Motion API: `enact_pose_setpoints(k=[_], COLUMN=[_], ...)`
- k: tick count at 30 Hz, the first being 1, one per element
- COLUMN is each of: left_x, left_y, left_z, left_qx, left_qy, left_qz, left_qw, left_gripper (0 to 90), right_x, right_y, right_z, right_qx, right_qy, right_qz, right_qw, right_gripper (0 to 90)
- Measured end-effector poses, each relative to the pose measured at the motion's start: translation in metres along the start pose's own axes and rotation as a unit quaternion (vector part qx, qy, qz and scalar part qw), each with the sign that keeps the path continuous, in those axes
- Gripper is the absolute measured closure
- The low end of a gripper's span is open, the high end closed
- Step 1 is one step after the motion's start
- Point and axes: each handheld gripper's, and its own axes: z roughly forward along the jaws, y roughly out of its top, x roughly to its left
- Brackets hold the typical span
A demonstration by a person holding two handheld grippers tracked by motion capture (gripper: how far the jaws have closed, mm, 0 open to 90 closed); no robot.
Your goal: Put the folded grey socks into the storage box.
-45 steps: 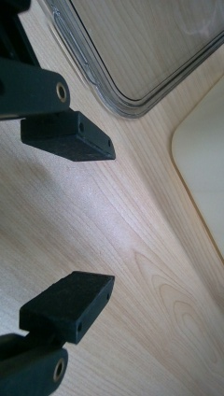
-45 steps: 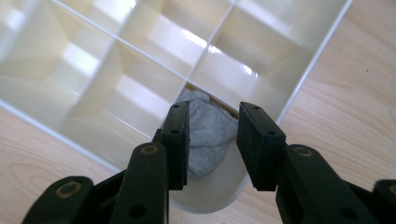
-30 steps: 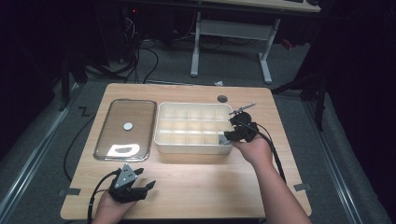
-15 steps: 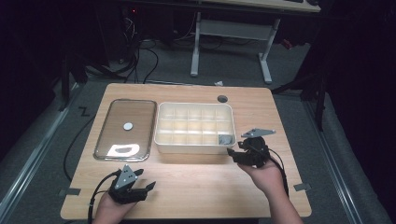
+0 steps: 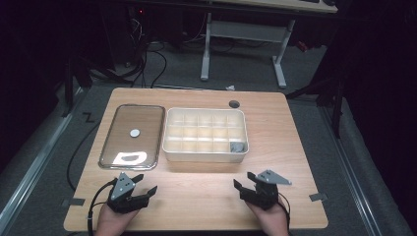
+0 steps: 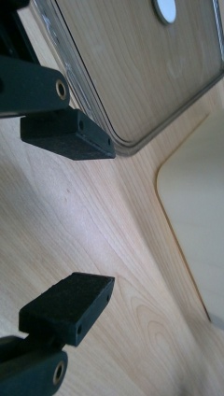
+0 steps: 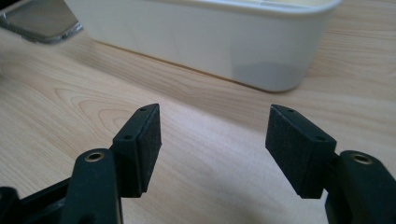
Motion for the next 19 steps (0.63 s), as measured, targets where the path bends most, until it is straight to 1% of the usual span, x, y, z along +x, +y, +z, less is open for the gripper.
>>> enact_pose_setpoints(k=[1, 2, 3, 4, 5, 6, 7, 9, 10, 11, 13, 16, 19], left_x=[0.001, 0.0, -0.001, -0.003, -0.004, -0.005, -0.005, -0.004, -0.004, -0.002, 0.0, 0.001, 0.001], left_y=[0.001, 0.001, 0.001, 0.002, 0.002, 0.002, 0.002, 0.002, 0.001, 0.0, 0.0, 0.0, 0.002], left_z=[0.0, 0.0, 0.0, 0.001, 0.002, 0.003, 0.004, 0.006, 0.006, 0.005, 0.004, 0.002, 0.002], left_qx=[0.002, 0.002, 0.003, 0.008, 0.012, 0.012, 0.014, 0.016, 0.017, 0.017, 0.017, 0.012, 0.009], left_qy=[-0.004, -0.007, -0.008, -0.007, -0.007, -0.007, -0.009, -0.009, -0.009, -0.01, -0.013, -0.015, -0.02], left_qz=[-0.008, -0.009, -0.004, 0.003, 0.008, 0.009, 0.009, 0.012, 0.011, 0.009, 0.007, 0.009, 0.012], left_qw=[1.0, 0.9999, 1.0, 0.9999, 0.9999, 0.9999, 0.9998, 0.9998, 0.9998, 0.9998, 0.9998, 0.9998, 0.9997], left_gripper=[32.7, 32.6, 32.5, 32.5, 32.2, 32.1, 32.0, 31.9, 31.9, 31.9, 31.8, 31.9, 31.8], right_x=[0.002, 0.006, 0.01, 0.011, 0.009, 0.007, 0.005, 0.004, 0.004, 0.003, 0.003, 0.002, 0.001], right_y=[-0.006, -0.009, -0.011, -0.012, -0.014, -0.015, -0.016, -0.019, -0.02, -0.02, -0.02, -0.021, -0.023], right_z=[-0.001, -0.004, -0.007, -0.01, -0.011, -0.01, -0.008, -0.002, 0.0, 0.0, 0.003, 0.005, 0.005], right_qx=[-0.009, 0.005, 0.004, 0.0, -0.001, 0.002, 0.004, 0.019, 0.022, 0.023, 0.024, 0.031, 0.032], right_qy=[-0.006, -0.002, -0.021, -0.04, -0.039, -0.033, -0.027, -0.028, -0.03, -0.03, -0.031, -0.039, -0.039], right_qz=[0.001, -0.023, -0.058, -0.069, -0.059, -0.043, -0.036, -0.035, -0.035, -0.029, -0.026, -0.032, -0.03], right_qw=[0.9999, 0.9997, 0.9981, 0.9968, 0.9975, 0.9985, 0.999, 0.9988, 0.9987, 0.9989, 0.9989, 0.9982, 0.9982], right_gripper=[37.4, 35.5, 37.2, 38.0, 37.6, 37.3, 37.2, 37.3, 37.6, 37.8, 37.8, 37.7, 37.9])
